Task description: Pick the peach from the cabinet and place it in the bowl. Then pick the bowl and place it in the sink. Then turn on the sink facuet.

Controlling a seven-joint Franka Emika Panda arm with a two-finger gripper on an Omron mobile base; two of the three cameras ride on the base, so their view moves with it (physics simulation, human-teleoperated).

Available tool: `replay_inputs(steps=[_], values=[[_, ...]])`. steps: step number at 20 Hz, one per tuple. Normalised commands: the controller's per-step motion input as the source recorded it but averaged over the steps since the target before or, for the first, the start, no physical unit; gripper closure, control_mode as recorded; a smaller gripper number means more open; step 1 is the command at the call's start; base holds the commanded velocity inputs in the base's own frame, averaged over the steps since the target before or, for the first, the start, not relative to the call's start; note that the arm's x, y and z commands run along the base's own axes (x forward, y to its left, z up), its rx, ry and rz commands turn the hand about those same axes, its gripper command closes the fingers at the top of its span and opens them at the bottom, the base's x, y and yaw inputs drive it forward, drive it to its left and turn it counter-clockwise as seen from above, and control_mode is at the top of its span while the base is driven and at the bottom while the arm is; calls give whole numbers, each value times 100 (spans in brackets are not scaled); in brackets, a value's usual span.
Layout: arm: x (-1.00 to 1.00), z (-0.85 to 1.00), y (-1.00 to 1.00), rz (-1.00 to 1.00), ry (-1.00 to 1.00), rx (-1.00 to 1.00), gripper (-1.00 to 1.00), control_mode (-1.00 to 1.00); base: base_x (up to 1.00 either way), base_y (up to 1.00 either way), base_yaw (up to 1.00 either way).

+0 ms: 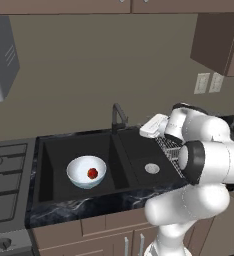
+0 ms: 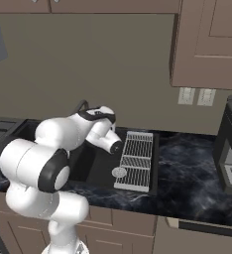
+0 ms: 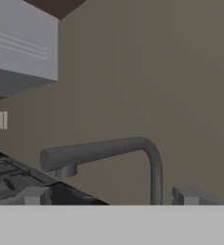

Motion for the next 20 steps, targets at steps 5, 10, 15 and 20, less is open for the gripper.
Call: replay_inputs(steps=[5, 10, 15, 20], values=[[43, -15, 0, -4, 0, 0, -100, -100, 0, 0, 0], [39, -5, 0, -3, 0, 0, -100, -100, 0, 0, 0], [16, -29, 0, -1, 0, 0, -100, -100, 0, 0, 0], [21, -21, 0, -1, 0, 0, -100, -100, 0, 0, 0]])
